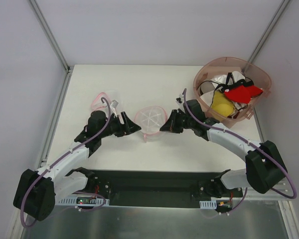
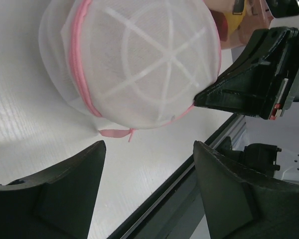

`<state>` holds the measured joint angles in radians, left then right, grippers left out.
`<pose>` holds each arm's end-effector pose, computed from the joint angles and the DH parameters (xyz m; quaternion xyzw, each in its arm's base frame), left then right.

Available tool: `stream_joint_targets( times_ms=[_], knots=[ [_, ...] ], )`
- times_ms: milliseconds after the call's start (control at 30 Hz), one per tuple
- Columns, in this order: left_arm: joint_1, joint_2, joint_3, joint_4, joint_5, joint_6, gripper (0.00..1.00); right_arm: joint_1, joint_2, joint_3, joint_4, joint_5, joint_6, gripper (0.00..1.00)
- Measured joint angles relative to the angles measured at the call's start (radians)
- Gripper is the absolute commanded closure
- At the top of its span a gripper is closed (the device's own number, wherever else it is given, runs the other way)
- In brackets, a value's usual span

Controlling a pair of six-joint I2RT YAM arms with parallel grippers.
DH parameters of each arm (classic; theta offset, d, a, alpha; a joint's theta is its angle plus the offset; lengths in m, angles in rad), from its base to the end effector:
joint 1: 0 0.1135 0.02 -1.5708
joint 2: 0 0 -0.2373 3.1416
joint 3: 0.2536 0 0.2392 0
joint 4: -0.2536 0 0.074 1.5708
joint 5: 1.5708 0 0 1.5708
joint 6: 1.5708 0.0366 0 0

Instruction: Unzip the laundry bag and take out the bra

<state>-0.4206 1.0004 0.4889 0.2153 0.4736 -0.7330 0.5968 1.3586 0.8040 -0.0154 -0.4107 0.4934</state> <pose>0.1987 -0.1071 0.2211 0.0164 0.7935 -0.4735 0.3820 0.2308 0.1745 0.2165 -0.1421 0.8528 0.3965 0.3089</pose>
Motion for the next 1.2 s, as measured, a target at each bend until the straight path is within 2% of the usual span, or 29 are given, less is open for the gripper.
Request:
stream_joint_targets(
  times_ms=[133,367,667,767,900,933,1033,1067,1100,1133,1167,1200],
  knots=[
    [0.038,-0.008,-0.072,0.101,0.013,-0.090,0.32,-0.003,0.000,0.000,-0.001,-0.016,0.000,0.99],
    [0.042,0.097,-0.134,0.269,0.039,-0.241,0.32,-0.004,0.000,0.000,0.000,-0.026,0.000,0.99],
    [0.042,0.242,-0.130,0.411,0.073,-0.323,0.33,-0.004,0.000,0.000,0.000,-0.041,0.012,0.99],
    [0.042,0.281,-0.130,0.460,0.077,-0.349,0.37,-0.004,0.000,0.000,0.000,-0.047,0.015,0.99],
    [0.042,0.323,-0.119,0.515,0.080,-0.377,0.51,-0.004,0.000,0.000,0.000,-0.054,0.014,0.99],
    [0.042,0.333,-0.116,0.524,0.080,-0.382,0.62,-0.004,0.001,0.000,0.000,-0.056,0.014,0.99],
    [0.042,0.358,-0.107,0.556,0.080,-0.397,0.76,-0.004,0.002,0.000,-0.001,-0.063,0.010,0.99],
    [0.042,0.363,-0.105,0.564,0.080,-0.402,0.88,-0.004,0.002,0.000,-0.003,-0.063,0.009,0.99],
    [0.042,0.365,-0.104,0.571,0.080,-0.406,0.92,-0.005,0.002,0.000,-0.006,-0.064,0.005,0.93],
    [0.042,0.365,-0.103,0.574,0.079,-0.411,0.97,-0.006,0.002,0.000,-0.013,-0.065,0.001,0.78],
    [0.042,0.365,-0.103,0.579,0.080,-0.415,1.00,-0.006,0.002,0.003,-0.024,-0.065,-0.003,0.39],
    [0.042,0.364,-0.103,0.584,0.080,-0.418,1.00,-0.008,0.002,0.008,-0.039,-0.065,-0.008,0.28]
  ],
)
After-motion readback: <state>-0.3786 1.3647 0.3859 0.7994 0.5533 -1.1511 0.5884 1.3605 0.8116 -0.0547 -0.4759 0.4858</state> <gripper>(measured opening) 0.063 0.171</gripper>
